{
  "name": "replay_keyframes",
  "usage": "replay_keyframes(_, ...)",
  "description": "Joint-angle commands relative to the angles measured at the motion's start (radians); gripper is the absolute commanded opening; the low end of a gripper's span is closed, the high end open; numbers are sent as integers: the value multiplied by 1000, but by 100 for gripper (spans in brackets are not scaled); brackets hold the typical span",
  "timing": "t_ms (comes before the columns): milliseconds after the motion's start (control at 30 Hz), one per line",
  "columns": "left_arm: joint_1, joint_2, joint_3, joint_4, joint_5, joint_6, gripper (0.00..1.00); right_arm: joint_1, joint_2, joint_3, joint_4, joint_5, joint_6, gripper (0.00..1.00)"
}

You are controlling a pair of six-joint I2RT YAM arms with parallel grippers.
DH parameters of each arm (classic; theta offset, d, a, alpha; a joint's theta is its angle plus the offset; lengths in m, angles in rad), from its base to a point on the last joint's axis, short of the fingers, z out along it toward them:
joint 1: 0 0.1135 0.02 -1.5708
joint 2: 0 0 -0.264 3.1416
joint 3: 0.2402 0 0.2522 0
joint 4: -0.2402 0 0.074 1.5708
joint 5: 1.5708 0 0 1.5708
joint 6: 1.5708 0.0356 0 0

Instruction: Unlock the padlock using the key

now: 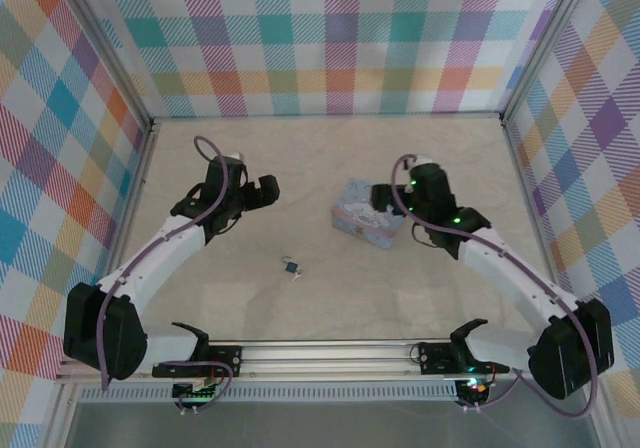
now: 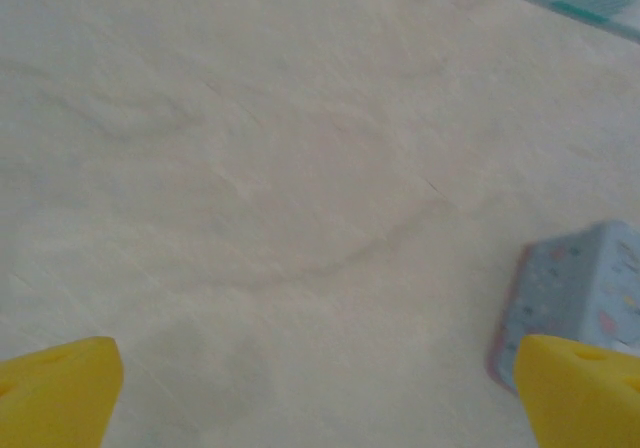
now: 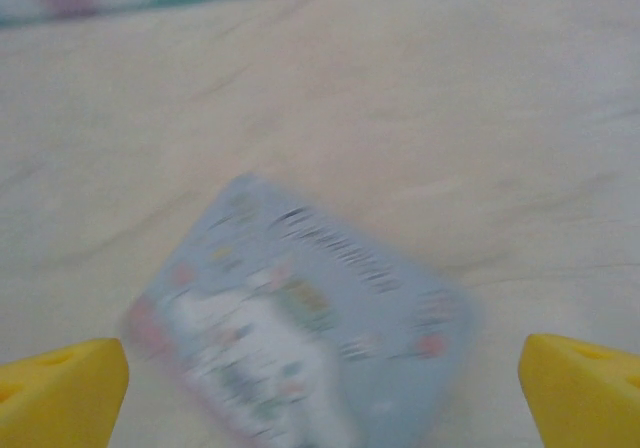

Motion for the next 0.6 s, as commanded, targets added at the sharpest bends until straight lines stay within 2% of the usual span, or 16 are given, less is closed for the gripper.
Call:
replay_keyframes(0, 24, 24, -17, 43, -183, 180, 100, -98, -29, -64, 33, 193, -30, 100)
replay_keyframes(67, 58, 22, -48, 107, -210, 194, 100, -162, -44, -123, 108, 215, -69, 100)
replay_keyframes(133, 97, 19, -91, 177, -215, 222, 100, -197, -49, -231, 263, 304, -139, 100)
replay_keyframes(200, 129, 37, -157, 284, -247, 295, 100, -233, -32, -327, 402, 334, -165, 100)
replay_keyframes(233, 142, 55, -177, 320, -273, 298, 100, -249, -25, -358, 452, 330, -162, 100)
replay_keyframes(300, 178, 101, -203, 367, -241, 292, 100, -277, 24, -423, 565, 316, -175, 100)
replay_keyframes(400, 193, 189, -241, 478, -284, 321, 100, -292, 159, -462, 737, 318, -234, 100)
replay_keyframes(433, 202, 213, -254, 515, -289, 318, 100, -291, 177, -436, 699, 313, -236, 100)
replay_keyframes(533, 215, 251, -342, 726, -235, 362, 100, -313, 217, -495, 975, 217, -305, 100)
replay_keyframes(567, 215, 246, -356, 752, -217, 376, 100, -333, 229, -503, 1010, 164, -292, 100)
